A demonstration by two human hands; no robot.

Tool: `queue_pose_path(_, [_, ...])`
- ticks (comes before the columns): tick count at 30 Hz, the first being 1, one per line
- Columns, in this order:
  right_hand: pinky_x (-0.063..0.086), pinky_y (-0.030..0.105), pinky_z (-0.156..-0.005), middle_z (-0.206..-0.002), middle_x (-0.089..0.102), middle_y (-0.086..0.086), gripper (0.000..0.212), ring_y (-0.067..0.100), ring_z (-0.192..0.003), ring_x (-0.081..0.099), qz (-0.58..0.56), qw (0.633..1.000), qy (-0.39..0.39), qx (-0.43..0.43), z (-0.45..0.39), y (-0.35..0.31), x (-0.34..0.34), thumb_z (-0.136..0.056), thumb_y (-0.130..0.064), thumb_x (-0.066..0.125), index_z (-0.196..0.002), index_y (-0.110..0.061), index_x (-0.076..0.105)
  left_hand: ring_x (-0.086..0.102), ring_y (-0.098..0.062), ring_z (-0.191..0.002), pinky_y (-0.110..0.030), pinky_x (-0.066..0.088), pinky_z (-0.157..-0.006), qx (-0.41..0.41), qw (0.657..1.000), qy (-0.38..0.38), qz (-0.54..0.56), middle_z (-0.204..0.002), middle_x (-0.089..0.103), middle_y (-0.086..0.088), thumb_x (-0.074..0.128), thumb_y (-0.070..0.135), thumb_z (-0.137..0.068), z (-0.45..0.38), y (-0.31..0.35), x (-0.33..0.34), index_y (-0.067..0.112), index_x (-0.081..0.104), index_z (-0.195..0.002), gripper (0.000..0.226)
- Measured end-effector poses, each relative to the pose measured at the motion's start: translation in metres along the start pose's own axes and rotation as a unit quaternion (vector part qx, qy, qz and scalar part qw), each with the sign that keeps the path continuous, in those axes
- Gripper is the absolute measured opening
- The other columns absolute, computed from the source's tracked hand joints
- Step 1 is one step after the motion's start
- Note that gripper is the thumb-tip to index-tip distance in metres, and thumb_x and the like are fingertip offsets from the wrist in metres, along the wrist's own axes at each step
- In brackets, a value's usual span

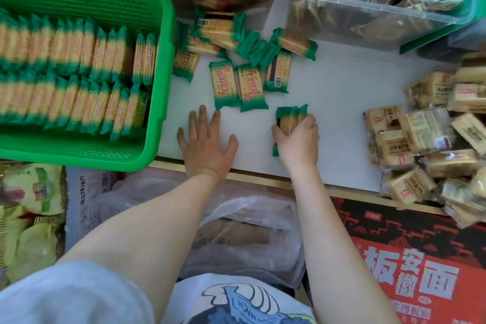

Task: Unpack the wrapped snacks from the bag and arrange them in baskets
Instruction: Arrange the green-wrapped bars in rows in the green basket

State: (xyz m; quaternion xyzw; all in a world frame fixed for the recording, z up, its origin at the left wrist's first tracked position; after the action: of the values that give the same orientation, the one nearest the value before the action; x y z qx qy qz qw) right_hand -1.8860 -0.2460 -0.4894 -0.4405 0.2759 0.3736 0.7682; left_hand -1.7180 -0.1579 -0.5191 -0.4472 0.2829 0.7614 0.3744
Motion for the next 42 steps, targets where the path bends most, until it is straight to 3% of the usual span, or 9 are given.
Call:
queue_pose_path(7, [0.055,0.02,-0.071,-0.111,0.069,0.001,0.038,0.01,-0.091,0.068,-0.313,0.939,-0.107,0.092,0.036,0.008,-0.019,-0.09,-0.034,0.073,-0.12,-0.015,0.058,-0.009,-0.024,-0.154,-0.054,-0.002,-0.122,0.014,1.0,0.009,-0.002,-0.168,-0.007,-0.002,0.024,0.059,-0.098,-0.002,0.003,0.002,0.027,0.009,-0.16,0.071])
queue_pose_path(11, [0.056,0.042,-0.095,-0.113,0.073,0.009,0.028,0.026,-0.105,0.07,-0.409,0.9,-0.097,0.113,0.089,0.015,-0.041,-0.091,-0.033,0.072,-0.113,-0.017,0.064,-0.003,-0.023,-0.155,-0.047,-0.002,-0.124,0.042,0.994,-0.042,0.086,-0.169,0.002,-0.003,0.028,0.055,-0.102,0.013,0.001,-0.009,0.023,0.023,-0.158,0.065])
queue_pose_path(13, [0.052,0.048,-0.101,-0.115,0.072,0.012,0.03,0.03,-0.109,0.069,-0.452,0.879,-0.071,0.136,0.111,0.012,-0.047,-0.091,-0.031,0.072,-0.115,-0.015,0.065,0.023,-0.025,-0.15,-0.037,0.016,-0.121,0.166,0.964,-0.083,0.19,-0.162,0.029,-0.008,0.044,0.044,-0.103,0.036,-0.005,-0.034,0.016,0.045,-0.147,0.052])
queue_pose_path(16, [0.05,0.054,-0.103,-0.112,0.074,0.012,0.034,0.032,-0.108,0.069,-0.47,0.868,-0.063,0.148,0.134,-0.016,-0.033,-0.089,-0.034,0.073,-0.116,-0.014,0.064,0.062,-0.025,-0.109,-0.036,0.047,-0.093,0.36,0.904,0.081,0.218,-0.116,0.07,-0.007,0.052,0.032,-0.098,0.075,-0.047,-0.094,0.01,0.073,-0.11,0.032])
queue_pose_path(19, [0.048,0.053,-0.105,-0.112,0.074,0.011,0.031,0.031,-0.109,0.068,-0.46,0.875,-0.095,0.119,0.149,-0.073,-0.013,-0.091,-0.037,0.071,-0.112,-0.016,0.065,0.061,-0.027,-0.103,-0.037,0.045,-0.088,0.259,0.916,0.186,0.245,-0.105,0.073,-0.008,0.038,0.041,-0.095,0.053,-0.121,-0.142,0.007,0.074,-0.101,0.05])
queue_pose_path(24, [0.05,0.052,-0.104,-0.117,0.071,0.006,0.049,0.024,-0.11,0.068,-0.406,0.904,-0.133,-0.016,0.163,-0.167,0.014,-0.084,-0.04,0.073,-0.124,-0.016,0.059,0.014,-0.019,-0.152,-0.049,0.015,-0.118,0.256,0.963,-0.079,0.037,-0.159,0.037,0.007,0.019,0.055,-0.105,-0.008,-0.18,-0.147,0.026,0.051,-0.145,0.059])
queue_pose_path(30, [0.052,0.037,-0.084,-0.114,0.06,0.001,0.054,0.019,-0.098,0.06,-0.077,0.989,-0.035,-0.118,0.152,-0.236,0.056,-0.091,-0.036,0.071,-0.13,-0.011,0.044,0.009,-0.014,-0.153,-0.046,0.005,-0.122,0.257,0.954,-0.137,0.071,-0.164,0.025,0.008,0.013,0.049,-0.108,-0.022,-0.209,-0.159,0.029,0.034,-0.155,0.055])
queue_pose_path(36, [0.046,0.036,-0.06,-0.117,0.062,0.015,0.063,0.032,-0.095,0.066,0.234,0.97,0.028,-0.057,0.138,-0.253,0.123,-0.096,-0.016,0.065,-0.143,-0.004,0.025,0.05,-0.024,-0.127,-0.042,0.038,-0.098,0.266,0.962,0.034,0.058,-0.134,0.063,0.0,0.01,0.06,-0.102,-0.013,-0.257,-0.153,0.024,0.062,-0.132,0.07])
queue_pose_path(42, [0.042,0.035,-0.068,-0.116,0.062,0.017,0.04,0.035,-0.099,0.062,0.189,0.981,0.011,-0.049,0.141,-0.25,0.129,-0.1,-0.031,0.059,-0.125,-0.004,0.045,0.058,-0.021,-0.101,-0.034,0.035,-0.068,0.271,0.957,0.082,0.054,-0.105,0.071,0.001,-0.001,0.068,-0.095,-0.01,-0.262,-0.147,0.023,0.069,-0.117,0.086])
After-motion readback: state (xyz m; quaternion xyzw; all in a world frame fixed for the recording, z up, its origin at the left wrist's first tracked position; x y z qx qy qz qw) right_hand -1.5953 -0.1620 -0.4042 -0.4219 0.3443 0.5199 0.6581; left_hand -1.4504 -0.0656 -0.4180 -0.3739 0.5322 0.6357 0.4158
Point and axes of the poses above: each hand's wrist, its own z-axis away from the middle knuckle, its own x-axis out of the palm, y = z × x, the point moved 2 cm from there along -z, towards the middle knuckle
